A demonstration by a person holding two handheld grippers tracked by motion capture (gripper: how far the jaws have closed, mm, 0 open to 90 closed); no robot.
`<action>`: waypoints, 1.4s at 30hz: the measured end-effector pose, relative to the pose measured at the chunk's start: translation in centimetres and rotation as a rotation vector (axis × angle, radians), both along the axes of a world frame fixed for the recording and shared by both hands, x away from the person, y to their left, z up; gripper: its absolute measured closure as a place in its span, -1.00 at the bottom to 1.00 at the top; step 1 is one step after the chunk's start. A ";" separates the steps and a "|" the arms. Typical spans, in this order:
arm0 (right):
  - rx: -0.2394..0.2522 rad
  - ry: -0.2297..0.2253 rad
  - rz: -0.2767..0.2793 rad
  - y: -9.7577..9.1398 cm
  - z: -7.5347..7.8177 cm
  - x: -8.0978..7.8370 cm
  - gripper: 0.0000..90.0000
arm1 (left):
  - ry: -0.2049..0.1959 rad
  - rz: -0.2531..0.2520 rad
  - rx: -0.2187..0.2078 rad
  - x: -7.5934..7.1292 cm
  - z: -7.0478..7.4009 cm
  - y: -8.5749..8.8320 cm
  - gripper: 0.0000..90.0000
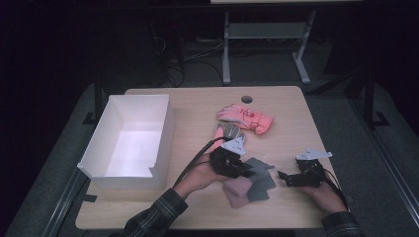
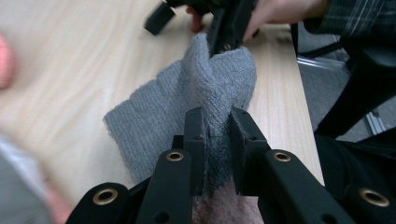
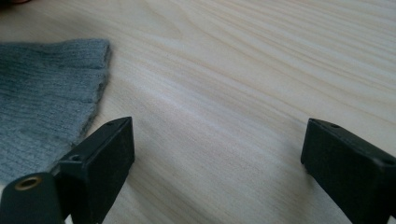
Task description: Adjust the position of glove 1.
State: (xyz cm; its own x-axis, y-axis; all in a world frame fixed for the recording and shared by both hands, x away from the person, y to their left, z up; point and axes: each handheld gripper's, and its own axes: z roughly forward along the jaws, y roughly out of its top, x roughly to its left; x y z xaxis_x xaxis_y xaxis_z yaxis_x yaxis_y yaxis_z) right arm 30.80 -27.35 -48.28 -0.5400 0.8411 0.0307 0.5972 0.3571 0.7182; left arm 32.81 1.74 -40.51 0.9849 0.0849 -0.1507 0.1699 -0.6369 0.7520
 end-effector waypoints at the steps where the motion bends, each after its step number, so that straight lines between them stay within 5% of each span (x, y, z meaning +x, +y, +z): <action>1: -0.001 0.000 0.000 0.0 0.0 0.0 -0.80 | 0.005 -0.004 0.007 -0.1 -0.3 -0.3 0.72; 11: -0.001 -0.001 0.002 0.0 0.0 0.0 -0.80 | 0.035 -0.055 0.083 -0.4 -3.0 -1.4 0.53; 15: -0.001 -0.001 0.002 0.0 0.0 0.0 -0.80 | 0.055 -0.021 0.092 -0.4 -3.0 -0.9 0.25; 21: -0.002 -0.001 0.002 0.0 0.0 0.0 -0.80 | 0.059 0.081 0.066 -1.1 -2.3 0.4 0.24; 26: -0.002 -0.001 0.002 0.0 0.0 0.0 -0.80 | 0.043 0.114 0.062 -2.0 -2.3 0.9 0.24; 30: -0.002 -0.001 0.002 0.0 0.0 0.0 -0.80 | 0.009 0.121 0.111 -2.6 -3.3 0.6 0.34; 35: -0.002 -0.001 0.002 0.0 0.0 0.0 -0.80 | 0.005 0.105 0.111 -2.5 -4.1 0.4 0.81; 38: -0.002 -0.001 0.002 0.0 0.0 0.0 -0.80 | -0.002 0.090 0.112 -2.5 -4.3 0.3 0.91; 42: -0.002 -0.001 0.002 0.0 0.0 0.0 -0.80 | 0.038 0.060 0.100 -2.0 -3.6 0.6 0.95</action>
